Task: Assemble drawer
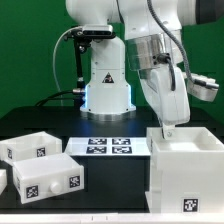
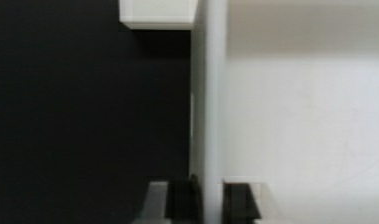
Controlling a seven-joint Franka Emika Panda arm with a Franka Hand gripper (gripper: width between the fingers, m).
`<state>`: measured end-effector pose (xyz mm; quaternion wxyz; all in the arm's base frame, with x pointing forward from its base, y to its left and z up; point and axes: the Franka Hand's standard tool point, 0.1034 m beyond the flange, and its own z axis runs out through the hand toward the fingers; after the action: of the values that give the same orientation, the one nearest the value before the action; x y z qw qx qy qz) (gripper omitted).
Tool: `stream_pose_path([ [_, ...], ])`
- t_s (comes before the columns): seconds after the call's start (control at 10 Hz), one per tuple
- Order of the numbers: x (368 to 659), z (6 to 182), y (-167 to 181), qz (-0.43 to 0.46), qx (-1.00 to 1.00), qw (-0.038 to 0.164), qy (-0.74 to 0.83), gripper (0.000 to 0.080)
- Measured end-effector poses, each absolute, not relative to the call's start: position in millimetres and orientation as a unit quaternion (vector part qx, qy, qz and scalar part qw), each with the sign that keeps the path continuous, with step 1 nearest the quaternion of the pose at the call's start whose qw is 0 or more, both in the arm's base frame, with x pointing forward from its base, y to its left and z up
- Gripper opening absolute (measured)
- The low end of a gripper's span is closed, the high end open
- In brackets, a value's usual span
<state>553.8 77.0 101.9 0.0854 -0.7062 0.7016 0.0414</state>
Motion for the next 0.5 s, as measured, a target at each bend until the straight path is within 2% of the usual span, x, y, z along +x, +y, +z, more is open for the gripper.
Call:
stream_pose_path([
  [0.3, 553.6, 101.4, 76.7, 0.041, -0.707, 0.085, 0.701, 0.0035],
  [0.4, 553.6, 101.4, 76.8, 0.041, -0.707, 0.086, 0.701, 0.0209],
  [0.5, 554.1, 102.9, 75.9, 0.040, -0.710, 0.087, 0.698, 0.0346],
])
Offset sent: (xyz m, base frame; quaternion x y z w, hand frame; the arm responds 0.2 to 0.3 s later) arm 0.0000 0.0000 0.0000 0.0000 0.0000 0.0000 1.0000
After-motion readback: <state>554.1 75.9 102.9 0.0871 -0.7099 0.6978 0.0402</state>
